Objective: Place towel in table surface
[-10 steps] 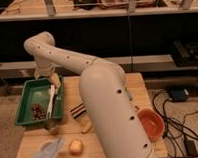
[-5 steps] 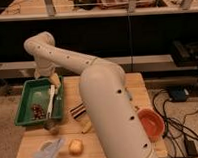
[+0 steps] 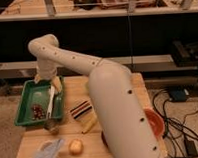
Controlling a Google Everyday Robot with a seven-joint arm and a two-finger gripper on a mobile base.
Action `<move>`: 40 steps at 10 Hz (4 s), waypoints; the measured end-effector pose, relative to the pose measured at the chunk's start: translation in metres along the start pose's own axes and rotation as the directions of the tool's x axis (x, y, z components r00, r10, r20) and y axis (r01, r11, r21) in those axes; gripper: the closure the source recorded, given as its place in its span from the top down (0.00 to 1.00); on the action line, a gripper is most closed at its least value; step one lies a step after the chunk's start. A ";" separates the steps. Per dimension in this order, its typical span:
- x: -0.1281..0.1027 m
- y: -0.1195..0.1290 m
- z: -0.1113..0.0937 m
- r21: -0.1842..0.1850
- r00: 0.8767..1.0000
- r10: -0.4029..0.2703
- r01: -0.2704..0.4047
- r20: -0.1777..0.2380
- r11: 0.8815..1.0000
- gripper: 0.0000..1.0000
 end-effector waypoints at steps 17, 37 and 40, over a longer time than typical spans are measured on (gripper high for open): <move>-0.174 0.109 -0.004 0.064 0.888 -0.347 0.344 0.302 0.937 0.80; -0.188 0.183 0.086 0.229 0.814 -0.448 0.387 0.370 0.893 0.27; -0.188 0.169 0.075 0.241 0.798 -0.452 0.384 0.398 0.891 0.02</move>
